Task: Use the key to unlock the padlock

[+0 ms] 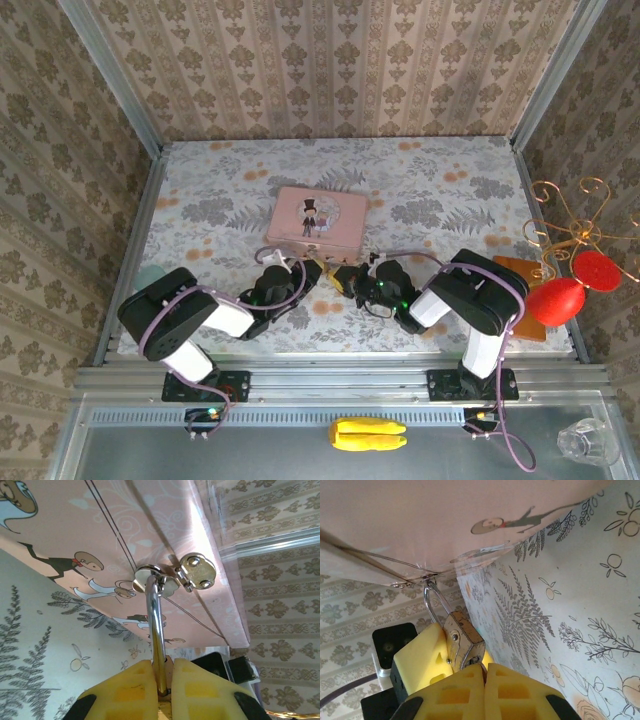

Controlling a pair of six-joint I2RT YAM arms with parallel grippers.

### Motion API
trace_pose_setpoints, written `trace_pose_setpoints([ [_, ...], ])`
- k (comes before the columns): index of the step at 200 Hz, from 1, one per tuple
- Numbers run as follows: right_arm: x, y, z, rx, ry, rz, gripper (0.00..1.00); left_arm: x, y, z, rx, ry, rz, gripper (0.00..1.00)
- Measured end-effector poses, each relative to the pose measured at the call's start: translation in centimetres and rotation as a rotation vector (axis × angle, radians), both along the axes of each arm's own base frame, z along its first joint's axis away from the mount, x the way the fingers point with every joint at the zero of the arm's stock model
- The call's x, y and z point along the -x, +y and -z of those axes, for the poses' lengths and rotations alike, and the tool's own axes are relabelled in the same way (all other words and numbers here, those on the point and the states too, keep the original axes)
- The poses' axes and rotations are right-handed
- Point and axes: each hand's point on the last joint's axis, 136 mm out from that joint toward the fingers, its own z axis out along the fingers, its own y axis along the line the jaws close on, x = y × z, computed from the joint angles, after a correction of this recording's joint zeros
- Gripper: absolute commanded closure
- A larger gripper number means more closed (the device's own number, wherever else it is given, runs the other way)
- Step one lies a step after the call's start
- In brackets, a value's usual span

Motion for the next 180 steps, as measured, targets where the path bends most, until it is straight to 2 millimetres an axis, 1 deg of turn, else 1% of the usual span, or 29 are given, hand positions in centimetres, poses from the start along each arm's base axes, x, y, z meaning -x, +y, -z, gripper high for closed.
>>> trace_pose_setpoints([
  [31,0.4,0.5,0.2,0.021,-0.019,-0.051,0.64,0.5,0.4,-0.7,-0.054,-0.01,0.009,1.0],
  [50,0.8,0.6,0.4,0.047,-0.032,-0.087,0.59,0.7,0.7,-1.0,-0.078,-0.01,0.01,1.0],
  [71,0.9,0.7,0.5,0.082,-0.047,-0.114,0.58,0.8,1.1,-0.9,-0.093,-0.002,0.013,1.0],
  [84,0.6,0.7,0.3,0.108,-0.065,-0.12,0.57,0.8,1.5,-0.6,-0.107,0.012,0.017,1.0],
  [105,0.1,0.7,-0.8,0.151,-0.117,-0.135,0.56,0.9,2.1,0.2,-0.135,0.039,0.02,1.0],
  [124,0.1,0.6,-1.8,0.19,-0.162,-0.155,0.57,0.8,2.7,0.7,-0.154,0.059,0.014,1.0],
  [144,0.4,0.7,-2.3,0.26,-0.2,-0.19,0.57,0.5,3.5,0.9,-0.168,0.071,-0.001,1.0],
  [162,0.9,1.1,-3.0,0.36,-0.254,-0.228,0.55,0.2,4.0,1.0,-0.178,0.078,-0.008,1.0],
  [180,1.8,1.7,-4.2,0.466,-0.337,-0.27,0.55,0.2,4.3,1.0,-0.182,0.083,-0.004,1.0],
])
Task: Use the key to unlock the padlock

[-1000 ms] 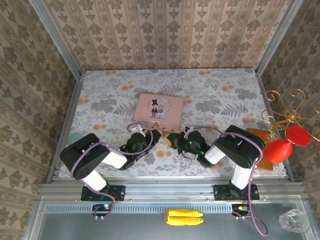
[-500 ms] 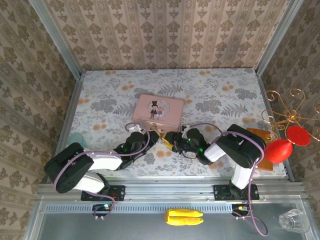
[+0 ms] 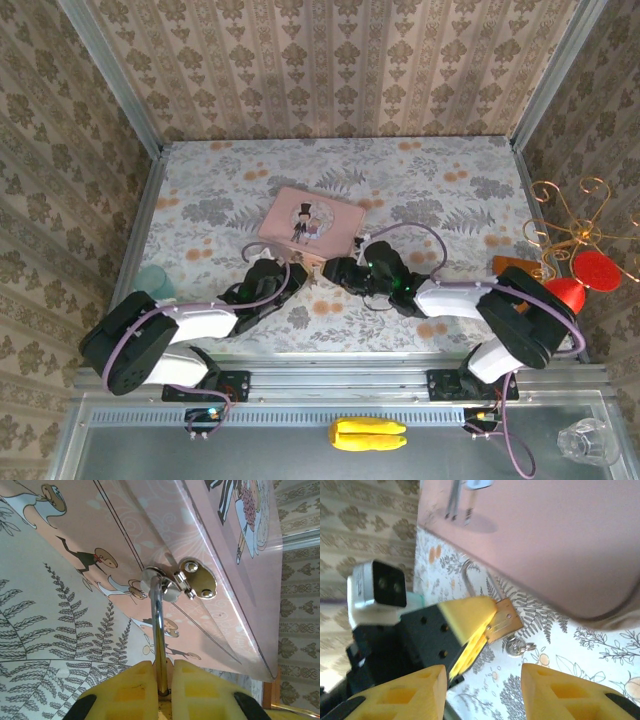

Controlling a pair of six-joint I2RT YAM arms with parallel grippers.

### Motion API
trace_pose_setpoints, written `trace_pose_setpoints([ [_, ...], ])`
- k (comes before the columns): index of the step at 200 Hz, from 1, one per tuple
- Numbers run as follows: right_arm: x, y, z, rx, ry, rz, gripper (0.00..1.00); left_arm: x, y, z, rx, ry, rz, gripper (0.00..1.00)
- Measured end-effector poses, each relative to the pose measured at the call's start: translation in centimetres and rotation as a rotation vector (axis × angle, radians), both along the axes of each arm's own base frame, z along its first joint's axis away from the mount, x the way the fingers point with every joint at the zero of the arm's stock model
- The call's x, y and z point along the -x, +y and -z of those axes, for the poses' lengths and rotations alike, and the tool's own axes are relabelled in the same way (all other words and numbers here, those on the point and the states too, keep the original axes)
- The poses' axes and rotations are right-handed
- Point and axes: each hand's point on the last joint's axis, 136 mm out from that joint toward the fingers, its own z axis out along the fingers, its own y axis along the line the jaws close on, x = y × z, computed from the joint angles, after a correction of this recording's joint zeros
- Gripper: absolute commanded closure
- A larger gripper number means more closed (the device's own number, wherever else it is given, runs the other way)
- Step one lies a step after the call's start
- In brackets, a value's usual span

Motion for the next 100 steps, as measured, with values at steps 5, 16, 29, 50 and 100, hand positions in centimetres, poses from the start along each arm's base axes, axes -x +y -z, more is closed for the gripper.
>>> trace_pose_setpoints([
  [5,0.2,0.1,-0.4,0.024,-0.025,-0.011,0.55,0.0,0.0,0.0,0.0,0.001,0.001,1.0],
  [16,0.7,0.1,-1.2,0.079,-0.088,-0.031,0.55,0.0,0.1,0.0,-0.001,0.006,0.002,1.0],
  [29,1.3,-0.2,-1.7,0.143,-0.151,-0.048,0.55,0.1,0.1,0.0,0.0,0.009,0.003,1.0],
  [50,1.9,-0.5,-1.8,0.254,-0.264,-0.088,0.54,0.1,0.2,-0.1,0.003,0.014,0.0,1.0],
  [100,6.3,1.1,-0.1,0.397,-0.605,-0.332,0.52,0.2,0.3,-0.3,0.025,0.033,-0.011,1.0],
])
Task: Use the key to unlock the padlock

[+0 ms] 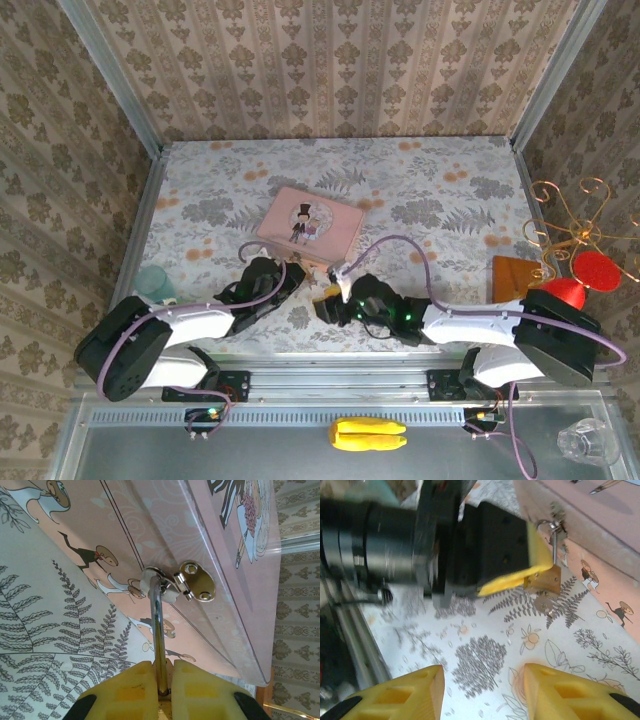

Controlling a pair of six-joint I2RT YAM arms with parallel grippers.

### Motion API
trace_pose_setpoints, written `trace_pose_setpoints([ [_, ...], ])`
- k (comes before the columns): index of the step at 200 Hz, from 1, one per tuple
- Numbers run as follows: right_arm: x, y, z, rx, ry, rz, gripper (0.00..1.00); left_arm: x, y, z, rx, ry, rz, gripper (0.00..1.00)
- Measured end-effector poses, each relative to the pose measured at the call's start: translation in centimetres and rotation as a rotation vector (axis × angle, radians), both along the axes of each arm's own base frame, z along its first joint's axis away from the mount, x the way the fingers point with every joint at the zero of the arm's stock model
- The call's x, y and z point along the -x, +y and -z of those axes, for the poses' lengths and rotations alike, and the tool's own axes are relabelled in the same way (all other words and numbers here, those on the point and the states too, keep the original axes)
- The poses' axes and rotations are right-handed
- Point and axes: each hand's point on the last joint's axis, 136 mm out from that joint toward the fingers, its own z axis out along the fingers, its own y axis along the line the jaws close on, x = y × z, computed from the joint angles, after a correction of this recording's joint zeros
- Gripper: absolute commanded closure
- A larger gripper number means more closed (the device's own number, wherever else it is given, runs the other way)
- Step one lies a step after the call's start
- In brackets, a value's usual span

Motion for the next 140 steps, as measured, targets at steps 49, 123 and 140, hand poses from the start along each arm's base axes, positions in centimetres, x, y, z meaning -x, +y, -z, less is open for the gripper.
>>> trace_pose_setpoints([
  [49,-0.7,0.9,1.1,0.087,-0.206,-0.063,0.52,0.8,0.1,-0.7,0.001,0.002,0.012,1.0],
  [123,-2.3,0.8,3.5,0.199,-0.327,-0.048,0.55,2.0,-0.5,-0.6,-0.022,0.01,0.048,1.0],
  [140,-2.6,0.7,4.2,0.22,-0.334,-0.035,0.57,2.2,-0.7,-0.7,-0.022,0.009,0.056,1.0],
])
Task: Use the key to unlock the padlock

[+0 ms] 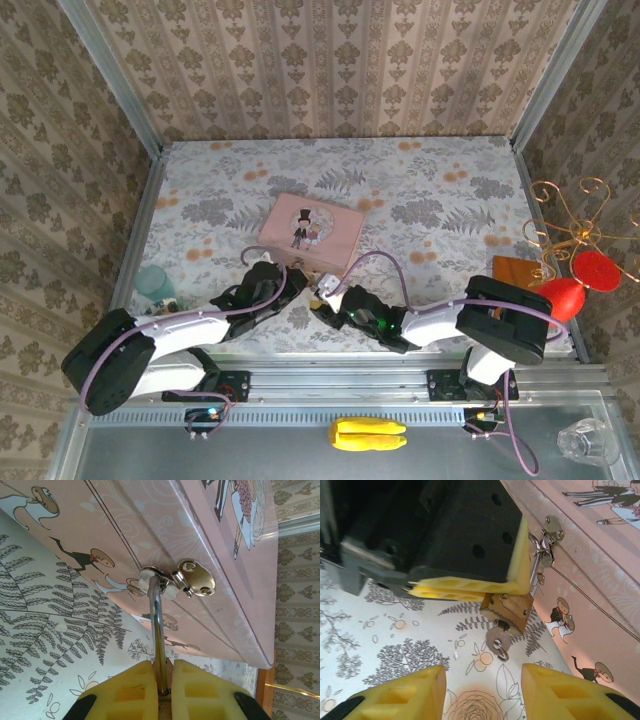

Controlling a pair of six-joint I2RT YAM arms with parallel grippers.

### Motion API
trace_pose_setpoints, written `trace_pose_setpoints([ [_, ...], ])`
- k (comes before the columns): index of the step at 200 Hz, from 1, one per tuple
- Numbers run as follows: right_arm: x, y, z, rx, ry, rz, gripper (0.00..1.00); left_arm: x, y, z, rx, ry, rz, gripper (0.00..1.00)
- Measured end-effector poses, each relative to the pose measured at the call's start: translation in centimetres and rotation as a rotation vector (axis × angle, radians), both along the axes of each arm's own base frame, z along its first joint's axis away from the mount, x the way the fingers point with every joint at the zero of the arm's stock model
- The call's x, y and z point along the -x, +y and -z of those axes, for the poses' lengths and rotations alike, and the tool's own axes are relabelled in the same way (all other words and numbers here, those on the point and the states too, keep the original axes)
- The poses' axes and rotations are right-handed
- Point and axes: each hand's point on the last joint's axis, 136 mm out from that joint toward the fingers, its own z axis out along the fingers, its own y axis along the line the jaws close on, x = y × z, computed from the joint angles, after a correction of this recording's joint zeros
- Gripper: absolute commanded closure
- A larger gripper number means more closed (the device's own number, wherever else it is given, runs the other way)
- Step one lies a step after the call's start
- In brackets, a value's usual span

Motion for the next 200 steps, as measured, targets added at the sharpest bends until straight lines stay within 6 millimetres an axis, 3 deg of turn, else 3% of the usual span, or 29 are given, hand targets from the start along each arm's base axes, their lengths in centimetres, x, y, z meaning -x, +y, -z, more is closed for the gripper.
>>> trace_pose_setpoints([
  [69,-1.0,-0.1,2.0,0.016,-0.023,0.051,0.64,0.3,-0.6,0.6,-0.009,0.006,0.02,1.0],
  [200,-2.0,0.0,1.7,0.001,-0.056,0.099,0.72,0.5,-1.0,0.8,-0.009,0.003,0.031,1.0],
])
